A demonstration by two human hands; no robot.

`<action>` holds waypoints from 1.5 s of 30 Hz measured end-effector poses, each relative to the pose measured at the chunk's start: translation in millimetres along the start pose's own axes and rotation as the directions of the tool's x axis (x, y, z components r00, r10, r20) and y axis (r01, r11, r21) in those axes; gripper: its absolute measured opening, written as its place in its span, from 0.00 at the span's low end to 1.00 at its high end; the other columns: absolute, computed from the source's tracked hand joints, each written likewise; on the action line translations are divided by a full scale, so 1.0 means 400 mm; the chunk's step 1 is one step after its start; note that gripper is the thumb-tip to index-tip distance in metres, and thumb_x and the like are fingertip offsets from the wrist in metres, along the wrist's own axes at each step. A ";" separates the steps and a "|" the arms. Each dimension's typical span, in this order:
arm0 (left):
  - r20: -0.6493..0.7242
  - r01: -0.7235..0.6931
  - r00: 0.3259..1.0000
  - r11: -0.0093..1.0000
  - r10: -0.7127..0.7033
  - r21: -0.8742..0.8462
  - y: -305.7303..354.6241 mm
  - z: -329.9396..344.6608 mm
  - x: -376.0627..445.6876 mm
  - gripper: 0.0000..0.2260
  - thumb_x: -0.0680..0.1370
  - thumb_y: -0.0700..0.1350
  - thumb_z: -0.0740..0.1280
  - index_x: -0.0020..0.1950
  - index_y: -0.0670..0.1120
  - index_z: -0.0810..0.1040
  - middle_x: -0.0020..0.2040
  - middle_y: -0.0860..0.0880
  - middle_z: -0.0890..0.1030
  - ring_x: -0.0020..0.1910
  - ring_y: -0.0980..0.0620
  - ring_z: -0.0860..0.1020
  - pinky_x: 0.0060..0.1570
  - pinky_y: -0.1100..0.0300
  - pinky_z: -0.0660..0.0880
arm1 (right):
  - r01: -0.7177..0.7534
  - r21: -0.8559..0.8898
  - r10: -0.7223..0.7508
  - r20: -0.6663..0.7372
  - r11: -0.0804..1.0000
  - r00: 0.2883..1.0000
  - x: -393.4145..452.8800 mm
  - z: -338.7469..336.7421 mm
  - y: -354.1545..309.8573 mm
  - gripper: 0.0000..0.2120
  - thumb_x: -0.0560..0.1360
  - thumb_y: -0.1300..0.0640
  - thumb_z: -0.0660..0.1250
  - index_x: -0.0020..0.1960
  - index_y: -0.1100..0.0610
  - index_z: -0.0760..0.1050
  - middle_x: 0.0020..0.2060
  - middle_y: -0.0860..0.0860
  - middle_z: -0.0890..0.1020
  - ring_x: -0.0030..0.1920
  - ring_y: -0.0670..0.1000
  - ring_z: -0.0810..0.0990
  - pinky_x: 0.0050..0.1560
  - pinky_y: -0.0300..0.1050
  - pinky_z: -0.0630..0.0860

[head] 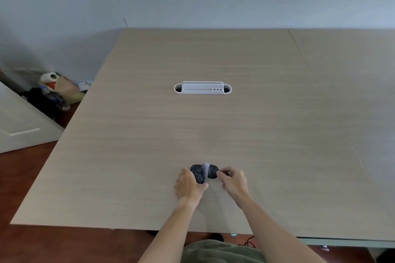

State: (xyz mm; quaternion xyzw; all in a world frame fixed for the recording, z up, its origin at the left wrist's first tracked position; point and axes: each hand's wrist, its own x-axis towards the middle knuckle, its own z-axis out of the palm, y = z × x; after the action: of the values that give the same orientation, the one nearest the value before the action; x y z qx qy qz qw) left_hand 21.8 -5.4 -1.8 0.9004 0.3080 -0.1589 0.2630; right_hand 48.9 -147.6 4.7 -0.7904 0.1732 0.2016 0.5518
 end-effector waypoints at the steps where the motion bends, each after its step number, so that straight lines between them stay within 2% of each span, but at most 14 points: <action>1: -0.002 -0.002 1.000 1.000 0.002 0.004 -0.001 -0.001 0.001 0.27 0.66 0.55 0.76 0.54 0.43 0.67 0.53 0.45 0.78 0.52 0.43 0.79 0.47 0.54 0.75 | 0.004 0.005 -0.004 0.000 1.000 1.000 -0.001 0.000 -0.004 0.03 0.73 0.59 0.70 0.43 0.57 0.82 0.28 0.50 0.78 0.28 0.49 0.74 0.30 0.36 0.70; 6: -0.045 0.007 0.999 0.997 -0.003 0.083 0.005 -0.001 -0.005 0.27 0.66 0.58 0.74 0.54 0.44 0.68 0.52 0.47 0.80 0.50 0.45 0.80 0.46 0.55 0.75 | 0.046 -0.012 -0.046 0.048 0.999 0.998 -0.013 0.007 -0.010 0.05 0.72 0.58 0.70 0.39 0.58 0.82 0.28 0.49 0.78 0.28 0.49 0.72 0.31 0.37 0.70; 9: -0.054 0.001 0.999 0.995 0.004 0.099 0.005 -0.002 -0.004 0.27 0.66 0.58 0.74 0.53 0.44 0.68 0.51 0.48 0.80 0.49 0.46 0.80 0.44 0.56 0.73 | 0.082 -0.103 -0.088 -0.056 0.991 0.995 -0.005 0.017 -0.006 0.06 0.72 0.60 0.69 0.37 0.60 0.81 0.28 0.49 0.77 0.31 0.49 0.72 0.33 0.40 0.69; 12: -0.061 -0.017 0.998 0.996 0.023 0.090 -0.001 -0.004 -0.010 0.26 0.66 0.58 0.74 0.52 0.44 0.68 0.49 0.48 0.80 0.47 0.47 0.80 0.42 0.57 0.72 | 0.085 -0.071 -0.096 -0.159 0.994 0.983 -0.001 0.020 -0.021 0.10 0.72 0.60 0.69 0.35 0.65 0.77 0.26 0.52 0.73 0.31 0.51 0.69 0.33 0.44 0.67; 16: -0.059 -0.026 0.998 0.996 0.031 0.081 -0.007 -0.005 -0.020 0.26 0.66 0.58 0.75 0.54 0.43 0.70 0.49 0.48 0.81 0.48 0.46 0.80 0.43 0.55 0.72 | 0.039 -0.013 -0.040 -0.063 0.999 0.997 -0.010 0.022 -0.046 0.09 0.70 0.59 0.70 0.33 0.63 0.77 0.24 0.51 0.72 0.27 0.50 0.68 0.27 0.39 0.65; 20: -0.046 -0.032 0.998 0.995 0.036 0.093 -0.010 -0.009 -0.022 0.26 0.66 0.57 0.75 0.53 0.43 0.70 0.48 0.48 0.80 0.47 0.47 0.80 0.41 0.56 0.72 | 0.119 -0.133 -0.141 -0.163 0.984 0.977 -0.019 0.046 -0.042 0.16 0.70 0.63 0.67 0.28 0.58 0.63 0.25 0.50 0.63 0.30 0.50 0.59 0.28 0.42 0.57; 23: -0.031 -0.037 0.999 0.994 0.041 0.099 -0.011 -0.013 -0.018 0.26 0.66 0.56 0.76 0.54 0.44 0.70 0.48 0.48 0.80 0.48 0.46 0.80 0.41 0.57 0.71 | 0.104 -0.071 -0.116 -0.202 0.992 0.972 -0.011 0.046 -0.045 0.12 0.69 0.62 0.68 0.30 0.65 0.70 0.25 0.51 0.65 0.30 0.51 0.61 0.30 0.43 0.60; 26: -0.012 -0.025 1.000 0.995 0.027 0.093 -0.008 -0.018 -0.013 0.27 0.65 0.56 0.77 0.55 0.44 0.71 0.49 0.49 0.81 0.50 0.46 0.81 0.43 0.56 0.72 | 0.082 -0.045 -0.085 -0.078 0.996 0.993 -0.012 0.048 -0.053 0.12 0.68 0.60 0.69 0.33 0.68 0.71 0.25 0.53 0.67 0.29 0.51 0.62 0.30 0.42 0.60; 30: 0.019 -0.021 1.000 0.990 0.019 0.141 0.000 -0.028 -0.006 0.29 0.64 0.57 0.78 0.55 0.44 0.71 0.49 0.49 0.81 0.49 0.48 0.81 0.43 0.57 0.73 | 0.132 -0.159 -0.157 -0.153 0.978 0.976 -0.022 0.069 -0.048 0.17 0.69 0.63 0.66 0.29 0.59 0.60 0.26 0.53 0.61 0.32 0.52 0.57 0.31 0.45 0.55; 33: 0.032 -0.023 0.999 0.988 0.019 0.153 0.004 -0.034 -0.003 0.28 0.64 0.56 0.78 0.55 0.44 0.71 0.48 0.50 0.80 0.48 0.48 0.81 0.40 0.58 0.72 | 0.098 -0.100 -0.119 -0.238 0.990 0.964 -0.016 0.067 -0.048 0.13 0.69 0.64 0.66 0.29 0.64 0.65 0.25 0.53 0.65 0.29 0.51 0.61 0.29 0.45 0.59; 36: 0.043 -0.012 0.999 0.990 0.006 0.139 0.010 -0.040 -0.002 0.29 0.63 0.55 0.79 0.56 0.43 0.71 0.49 0.50 0.81 0.49 0.49 0.81 0.42 0.58 0.74 | 0.047 -0.017 -0.049 -0.148 0.999 0.988 -0.011 0.061 -0.052 0.08 0.69 0.62 0.68 0.36 0.67 0.77 0.25 0.54 0.74 0.28 0.52 0.70 0.31 0.43 0.68; 38: 0.058 -0.007 0.998 0.990 -0.001 0.138 0.015 -0.045 -0.001 0.30 0.63 0.55 0.79 0.57 0.43 0.72 0.50 0.50 0.81 0.50 0.49 0.81 0.41 0.58 0.74 | 0.046 -0.056 -0.053 -0.130 0.997 0.990 -0.009 0.066 -0.047 0.08 0.70 0.62 0.68 0.35 0.67 0.76 0.26 0.54 0.73 0.29 0.52 0.70 0.31 0.43 0.67; 41: 0.070 -0.002 0.998 0.989 -0.008 0.145 0.021 -0.051 -0.001 0.31 0.62 0.55 0.80 0.58 0.44 0.72 0.50 0.50 0.81 0.50 0.49 0.81 0.39 0.59 0.72 | 0.048 -0.085 -0.068 -0.250 0.995 0.966 -0.007 0.067 -0.038 0.09 0.72 0.63 0.67 0.37 0.69 0.75 0.27 0.54 0.72 0.30 0.53 0.67 0.30 0.44 0.64; 45: 0.081 0.001 0.997 0.989 -0.013 0.149 0.024 -0.054 0.003 0.31 0.62 0.54 0.80 0.58 0.44 0.72 0.52 0.50 0.81 0.52 0.48 0.81 0.41 0.59 0.72 | 0.093 -0.011 -0.093 -0.263 0.996 0.960 -0.008 0.055 -0.053 0.06 0.72 0.63 0.67 0.38 0.64 0.78 0.29 0.53 0.78 0.31 0.52 0.73 0.32 0.43 0.70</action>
State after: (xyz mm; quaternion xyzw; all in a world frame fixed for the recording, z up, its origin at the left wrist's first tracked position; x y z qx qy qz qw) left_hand 31.6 1.2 18.9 0.9091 0.2875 -0.2192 0.2068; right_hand 53.7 -119.8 16.5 -0.8171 0.2078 0.0686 0.5333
